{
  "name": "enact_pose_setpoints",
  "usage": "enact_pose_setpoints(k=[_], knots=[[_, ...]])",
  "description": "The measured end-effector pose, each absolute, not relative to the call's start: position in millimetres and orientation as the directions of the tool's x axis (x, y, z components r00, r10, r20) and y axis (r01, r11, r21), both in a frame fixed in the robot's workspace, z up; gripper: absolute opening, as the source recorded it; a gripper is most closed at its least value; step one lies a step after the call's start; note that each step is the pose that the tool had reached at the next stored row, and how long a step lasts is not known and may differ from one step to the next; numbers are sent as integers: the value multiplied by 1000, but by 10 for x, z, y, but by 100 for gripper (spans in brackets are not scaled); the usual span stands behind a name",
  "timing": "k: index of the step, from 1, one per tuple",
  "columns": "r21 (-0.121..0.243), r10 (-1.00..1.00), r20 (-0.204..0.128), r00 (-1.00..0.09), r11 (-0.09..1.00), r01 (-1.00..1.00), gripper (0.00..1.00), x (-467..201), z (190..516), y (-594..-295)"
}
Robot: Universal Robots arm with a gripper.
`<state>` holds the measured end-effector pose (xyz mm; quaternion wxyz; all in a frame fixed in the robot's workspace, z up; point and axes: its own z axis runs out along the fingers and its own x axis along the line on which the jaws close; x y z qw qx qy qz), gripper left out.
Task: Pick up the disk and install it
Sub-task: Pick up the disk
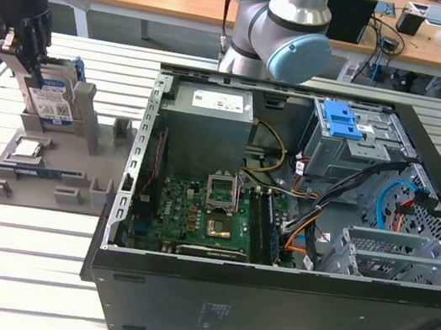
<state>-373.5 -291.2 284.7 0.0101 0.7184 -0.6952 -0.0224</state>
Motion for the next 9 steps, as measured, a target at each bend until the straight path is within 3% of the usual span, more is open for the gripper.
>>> enact_pose_setpoints(k=[9], knots=[[46, -999, -18, 32, -33, -998, 37, -3735, 2892, -2912]])
